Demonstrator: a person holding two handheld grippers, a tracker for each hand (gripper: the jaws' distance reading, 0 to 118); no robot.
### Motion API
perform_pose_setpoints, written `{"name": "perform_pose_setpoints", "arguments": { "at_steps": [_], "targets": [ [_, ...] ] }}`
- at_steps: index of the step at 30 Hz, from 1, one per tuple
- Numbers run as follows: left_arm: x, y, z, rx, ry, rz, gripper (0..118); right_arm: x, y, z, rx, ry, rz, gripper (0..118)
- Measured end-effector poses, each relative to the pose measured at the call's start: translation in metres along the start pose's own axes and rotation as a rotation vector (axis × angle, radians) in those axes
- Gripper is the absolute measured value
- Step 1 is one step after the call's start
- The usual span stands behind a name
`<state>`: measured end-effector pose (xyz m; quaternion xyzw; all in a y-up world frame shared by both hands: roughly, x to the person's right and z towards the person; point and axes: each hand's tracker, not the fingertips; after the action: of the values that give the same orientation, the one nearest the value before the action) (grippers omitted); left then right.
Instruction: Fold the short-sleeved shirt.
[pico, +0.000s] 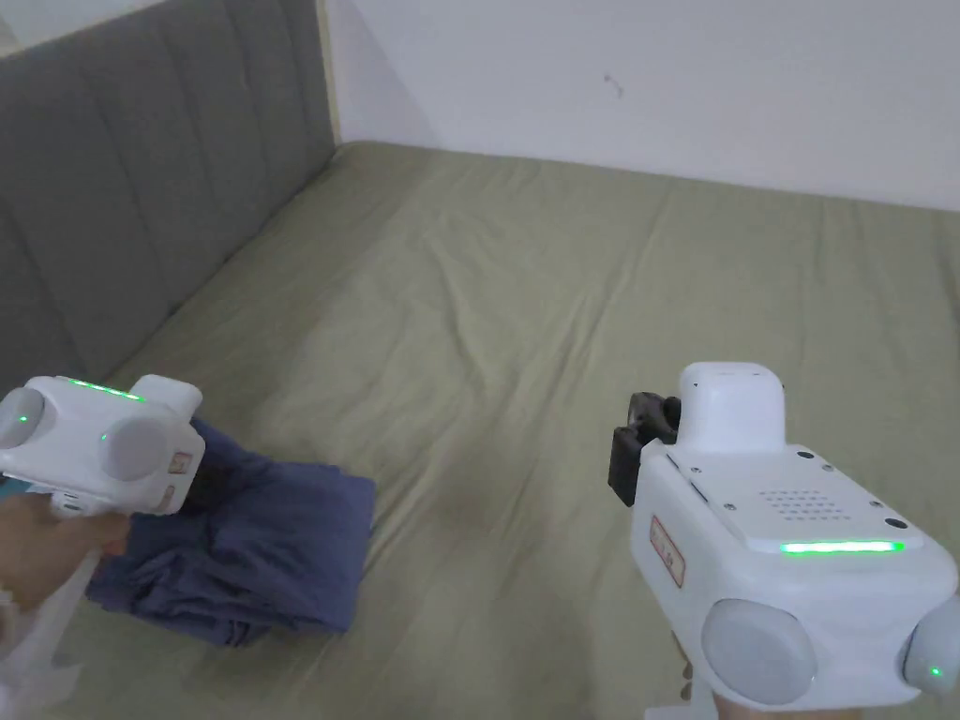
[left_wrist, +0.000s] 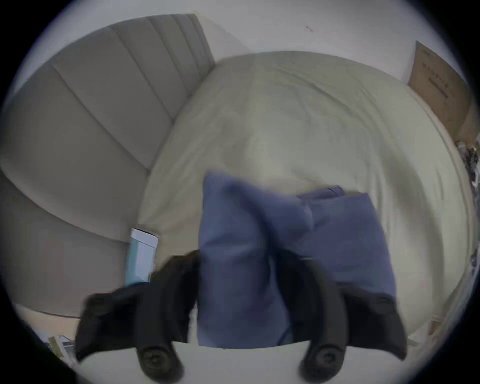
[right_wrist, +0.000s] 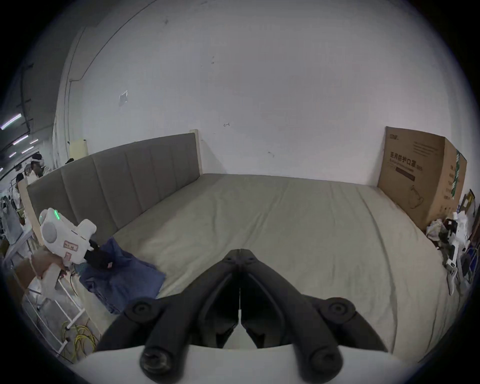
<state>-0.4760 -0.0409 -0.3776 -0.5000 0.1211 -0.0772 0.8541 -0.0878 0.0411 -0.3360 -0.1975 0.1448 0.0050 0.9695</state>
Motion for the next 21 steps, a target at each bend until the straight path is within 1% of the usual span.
{"name": "perform_pose_setpoints", "arguments": {
  "at_steps": [1, 2, 3, 6, 9, 10, 11, 12, 13, 14, 15, 17, 19, 21],
  "targets": [
    [-0.004, 0.001, 0.002, 0.022, 0.009, 0.014, 89, -0.001, 0.0, -0.002, -0.009, 0.006, -0.006, 1],
    [-0.006, 0.001, 0.005, 0.032, -0.02, 0.045, 104, -0.001, -0.001, -0.003, -0.014, 0.009, -0.011, 1],
    [-0.01, 0.002, 0.009, 0.051, -0.043, 0.087, 112, -0.001, -0.002, -0.005, -0.021, 0.017, -0.015, 1],
    [-0.015, 0.003, 0.022, 0.083, -0.106, 0.185, 112, 0.001, -0.005, -0.005, -0.033, 0.024, -0.019, 1],
    [-0.012, 0.0, 0.036, 0.103, -0.173, 0.247, 110, 0.006, -0.008, -0.002, -0.048, 0.03, -0.031, 1],
    [-0.007, -0.002, 0.044, 0.111, -0.216, 0.271, 97, 0.009, -0.008, 0.0, -0.049, 0.029, -0.036, 1],
    [-0.003, -0.004, 0.052, 0.122, -0.253, 0.293, 72, 0.011, -0.009, 0.001, -0.05, 0.028, -0.038, 1],
    [0.006, -0.006, 0.062, 0.13, -0.291, 0.311, 33, 0.013, -0.009, 0.003, -0.051, 0.022, -0.037, 1],
    [0.016, -0.008, 0.07, 0.139, -0.312, 0.321, 0, 0.016, -0.009, 0.005, -0.052, 0.016, -0.034, 1],
    [0.026, -0.009, 0.077, 0.142, -0.314, 0.317, 0, 0.019, -0.008, 0.008, -0.051, 0.011, -0.034, 1],
    [0.04, -0.013, 0.094, 0.21, -0.301, 0.314, 0, 0.024, -0.008, 0.012, -0.049, 0.008, -0.038, 1],
    [0.067, -0.011, 0.122, 0.252, -0.3, 0.212, 0, 0.033, -0.006, 0.021, -0.036, 0.004, -0.048, 1],
    [0.092, -0.007, 0.151, 0.305, -0.263, 0.19, 0, 0.043, -0.003, 0.029, -0.024, -0.014, -0.046, 1],
    [0.109, -0.003, 0.166, 0.361, -0.249, 0.207, 0, 0.054, 0.002, 0.037, -0.011, -0.023, -0.053, 1]
  ]
}}
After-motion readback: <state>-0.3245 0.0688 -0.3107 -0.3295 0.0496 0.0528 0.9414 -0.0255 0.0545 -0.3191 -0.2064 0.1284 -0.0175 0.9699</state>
